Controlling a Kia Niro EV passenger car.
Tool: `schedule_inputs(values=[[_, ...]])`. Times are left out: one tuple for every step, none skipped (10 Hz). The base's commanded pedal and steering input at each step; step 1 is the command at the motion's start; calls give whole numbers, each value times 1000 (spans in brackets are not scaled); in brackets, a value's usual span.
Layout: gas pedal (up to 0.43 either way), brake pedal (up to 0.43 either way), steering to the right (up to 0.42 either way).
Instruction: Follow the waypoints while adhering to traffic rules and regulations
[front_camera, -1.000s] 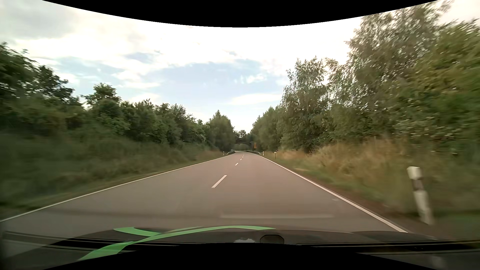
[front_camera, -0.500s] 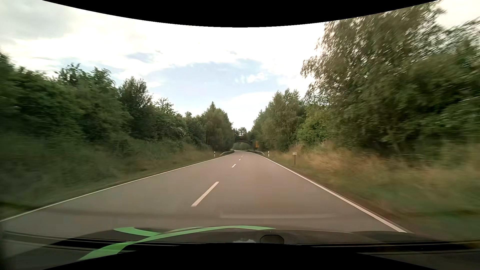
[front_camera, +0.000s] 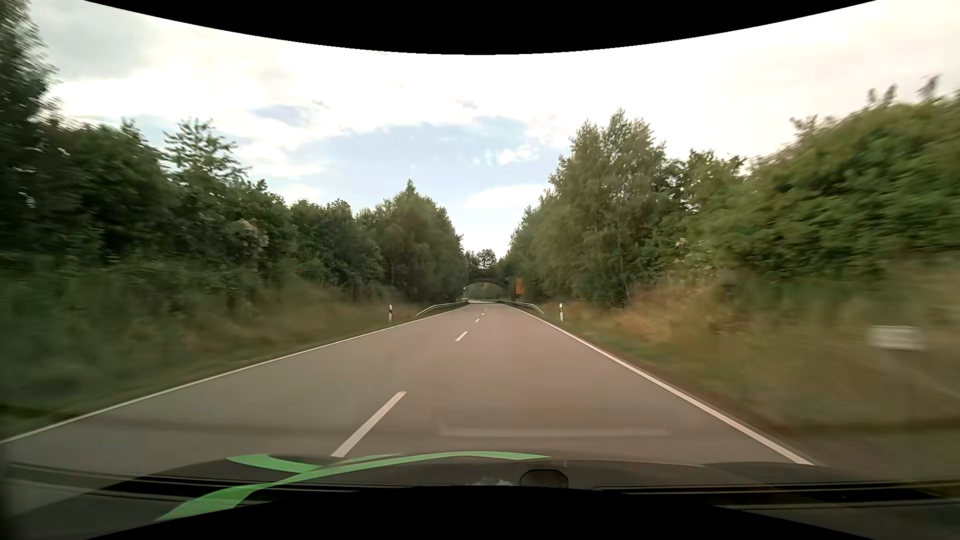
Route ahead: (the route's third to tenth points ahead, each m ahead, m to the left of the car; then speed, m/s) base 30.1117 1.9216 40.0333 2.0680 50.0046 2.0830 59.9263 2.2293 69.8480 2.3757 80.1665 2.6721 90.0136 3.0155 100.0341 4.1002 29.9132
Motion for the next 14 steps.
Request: schedule_inputs(values=[[370, 0, -7], [370, 0, -7], [370, 0, -7], [370, 0, -7], [370, 0, -7], [378, 0, -7], [378, 0, -7], [378, 0, -6], [378, 0, -6], [378, 0, -6], [370, 0, -6], [370, 0, -5], [370, 0, -6], [370, 0, -6]])
